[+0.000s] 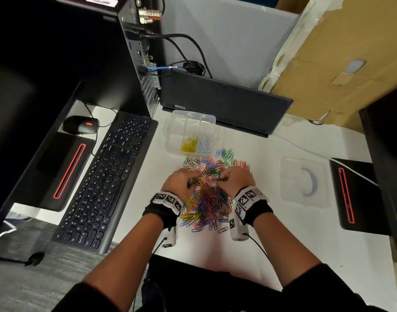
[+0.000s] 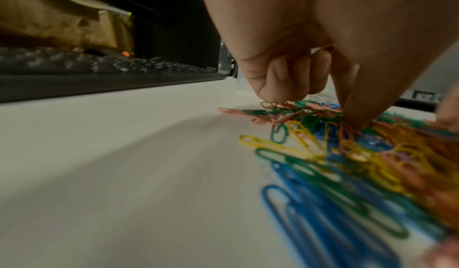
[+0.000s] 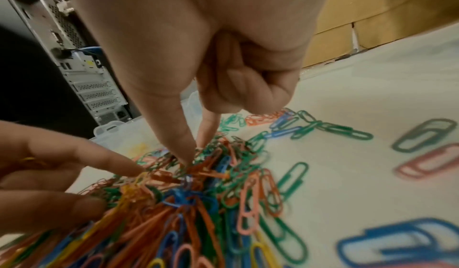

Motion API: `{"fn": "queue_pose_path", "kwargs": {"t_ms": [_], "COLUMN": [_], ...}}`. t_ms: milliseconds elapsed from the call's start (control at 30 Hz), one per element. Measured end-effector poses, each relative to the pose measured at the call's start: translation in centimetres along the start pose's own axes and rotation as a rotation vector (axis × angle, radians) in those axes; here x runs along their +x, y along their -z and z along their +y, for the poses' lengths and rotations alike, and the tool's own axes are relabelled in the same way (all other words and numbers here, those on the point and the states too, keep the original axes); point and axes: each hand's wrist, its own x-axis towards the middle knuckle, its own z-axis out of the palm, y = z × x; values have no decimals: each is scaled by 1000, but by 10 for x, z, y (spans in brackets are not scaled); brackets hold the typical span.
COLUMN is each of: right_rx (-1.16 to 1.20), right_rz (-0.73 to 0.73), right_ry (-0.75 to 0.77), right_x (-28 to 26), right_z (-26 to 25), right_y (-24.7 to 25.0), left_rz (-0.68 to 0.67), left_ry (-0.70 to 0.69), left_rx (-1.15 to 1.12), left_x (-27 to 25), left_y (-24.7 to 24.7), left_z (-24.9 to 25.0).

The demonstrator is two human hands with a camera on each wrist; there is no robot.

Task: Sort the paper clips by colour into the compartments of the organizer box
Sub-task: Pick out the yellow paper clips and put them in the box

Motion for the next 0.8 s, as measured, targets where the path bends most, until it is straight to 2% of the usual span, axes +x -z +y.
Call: {"fn": "queue_pose_path", "kwargs": {"t_ms": [67,133,367,533,633,800], "right_rx": [23,30,-105,72,201,117], "right_rz": [30,-6,-17,-48,-39,18], "right_ry": [64,118,190,174,126,88], "right_x": [-1,-2,-11,-5,-2,-2], "right_z": [-8,-17,-33,-20,-7,8], "right_y": [-1,-5,-23,-14,-4,3], "left_rz": [-11,11,30,77,46,37], "left_ry": [-39,-63,-68,-70,-81,-55], "left_rx": [75,100,66,-23,-12,47], "left_x": [2,3,7,4,3,7], "left_y": [1,3,5,5,6,2], "left_z": [1,1,-3,-10,-8,1]}}
